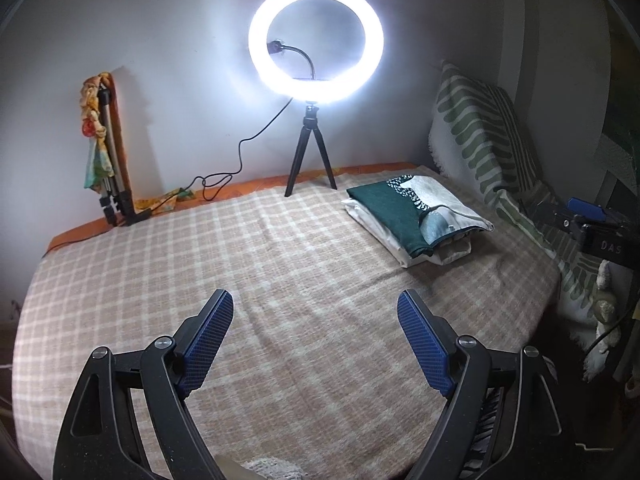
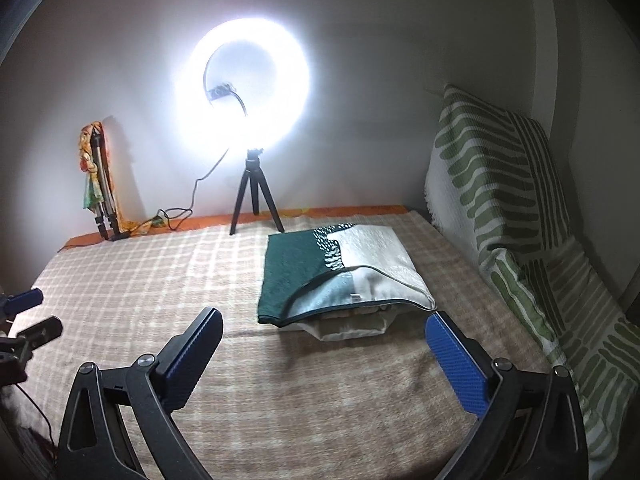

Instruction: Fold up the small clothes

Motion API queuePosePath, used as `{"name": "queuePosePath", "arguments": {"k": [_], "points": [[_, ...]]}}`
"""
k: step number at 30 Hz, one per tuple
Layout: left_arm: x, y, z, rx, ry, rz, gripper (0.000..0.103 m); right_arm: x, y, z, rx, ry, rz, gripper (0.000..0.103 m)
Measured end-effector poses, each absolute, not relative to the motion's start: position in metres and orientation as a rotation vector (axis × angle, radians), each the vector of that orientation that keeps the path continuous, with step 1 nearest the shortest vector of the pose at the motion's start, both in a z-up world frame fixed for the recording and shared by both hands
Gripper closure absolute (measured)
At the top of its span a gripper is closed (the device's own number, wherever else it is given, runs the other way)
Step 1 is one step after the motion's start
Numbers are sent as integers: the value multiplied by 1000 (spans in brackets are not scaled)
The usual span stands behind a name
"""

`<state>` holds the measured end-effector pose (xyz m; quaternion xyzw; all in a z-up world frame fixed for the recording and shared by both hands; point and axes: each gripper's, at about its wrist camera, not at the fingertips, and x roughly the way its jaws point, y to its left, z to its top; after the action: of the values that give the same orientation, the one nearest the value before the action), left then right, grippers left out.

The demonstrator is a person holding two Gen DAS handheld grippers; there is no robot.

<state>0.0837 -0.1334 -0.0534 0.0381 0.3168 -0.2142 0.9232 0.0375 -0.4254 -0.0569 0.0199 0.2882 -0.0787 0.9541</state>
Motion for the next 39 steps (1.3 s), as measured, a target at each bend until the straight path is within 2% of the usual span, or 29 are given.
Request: {"name": "queuePosePath", "arguments": {"k": [39], "points": [[73, -124, -43, 59, 632, -393, 18, 26, -407, -49, 49, 542, -165, 0]]}}
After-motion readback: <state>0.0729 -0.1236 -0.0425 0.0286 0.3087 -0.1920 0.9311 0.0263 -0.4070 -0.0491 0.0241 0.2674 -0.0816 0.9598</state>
